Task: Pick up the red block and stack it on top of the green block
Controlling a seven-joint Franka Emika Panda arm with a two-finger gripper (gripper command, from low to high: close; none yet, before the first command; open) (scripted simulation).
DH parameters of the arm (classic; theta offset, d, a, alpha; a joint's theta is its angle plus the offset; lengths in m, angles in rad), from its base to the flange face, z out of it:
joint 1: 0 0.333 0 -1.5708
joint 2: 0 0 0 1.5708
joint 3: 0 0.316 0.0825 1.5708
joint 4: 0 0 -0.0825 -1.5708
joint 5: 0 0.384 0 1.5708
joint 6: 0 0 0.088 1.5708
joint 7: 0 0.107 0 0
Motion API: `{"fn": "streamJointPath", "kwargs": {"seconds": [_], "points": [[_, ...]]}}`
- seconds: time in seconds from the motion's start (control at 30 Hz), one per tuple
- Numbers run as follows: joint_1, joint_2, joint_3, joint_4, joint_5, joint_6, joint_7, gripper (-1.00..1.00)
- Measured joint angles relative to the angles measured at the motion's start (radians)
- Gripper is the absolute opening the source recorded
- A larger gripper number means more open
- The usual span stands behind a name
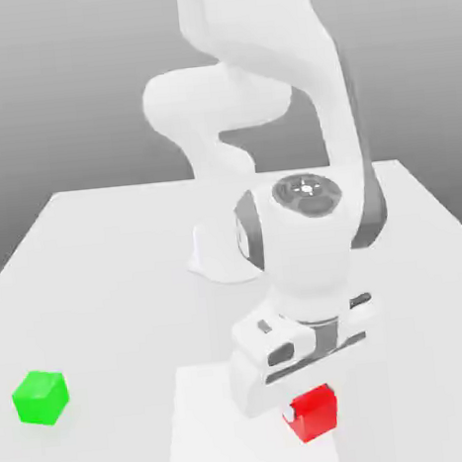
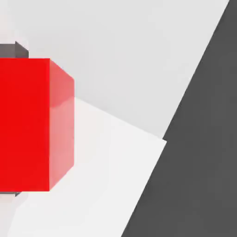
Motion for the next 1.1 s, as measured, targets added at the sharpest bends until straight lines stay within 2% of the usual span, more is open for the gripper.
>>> {"fn": "streamJointPath", "kwargs": {"seconds": [0.13, 0.2, 0.33, 0.53, 0.73, 0.77, 0.97, 1.1], "points": [[-0.003, -0.133, 0.005, -0.020, 0.009, -0.113, -0.007, -1.00], [-0.047, -0.171, -0.030, -0.019, 0.016, -0.152, -0.049, -1.00], [-0.213, -0.196, -0.130, -0.005, 0.027, -0.192, -0.169, -1.00], [-0.545, -0.228, -0.285, 0.031, 0.045, -0.261, -0.398, -1.00], [-0.605, -0.065, -0.242, 0.047, 0.155, -0.121, -0.520, -1.00], [-0.611, -0.047, -0.234, 0.048, 0.166, -0.105, -0.528, 1.00], [-0.613, -0.038, -0.231, 0.048, 0.171, -0.096, -0.532, 1.00], [-0.599, -0.138, -0.257, 0.043, 0.103, -0.185, -0.483, 1.00]]}}
